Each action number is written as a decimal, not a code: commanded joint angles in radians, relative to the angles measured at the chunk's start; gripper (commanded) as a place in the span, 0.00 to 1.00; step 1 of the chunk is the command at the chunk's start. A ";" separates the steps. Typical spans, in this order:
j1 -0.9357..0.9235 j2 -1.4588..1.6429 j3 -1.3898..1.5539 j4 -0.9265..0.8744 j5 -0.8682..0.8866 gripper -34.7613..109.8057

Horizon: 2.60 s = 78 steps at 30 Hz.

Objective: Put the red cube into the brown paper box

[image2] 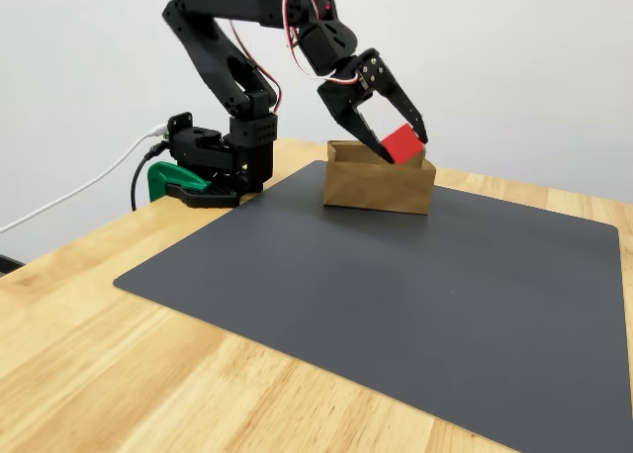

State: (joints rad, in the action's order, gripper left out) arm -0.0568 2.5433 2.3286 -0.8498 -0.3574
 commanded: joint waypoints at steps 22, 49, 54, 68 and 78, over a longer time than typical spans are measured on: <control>0.396 0.285 0.225 -0.106 0.086 0.24; 0.150 0.411 0.232 0.017 0.061 0.24; -0.005 0.445 0.233 0.115 0.049 0.24; -0.219 0.555 0.302 0.008 0.178 0.24; -0.196 0.598 0.339 -0.149 0.245 0.24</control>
State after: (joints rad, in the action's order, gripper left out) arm -0.2516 3.1324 2.6569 -0.9695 -0.1074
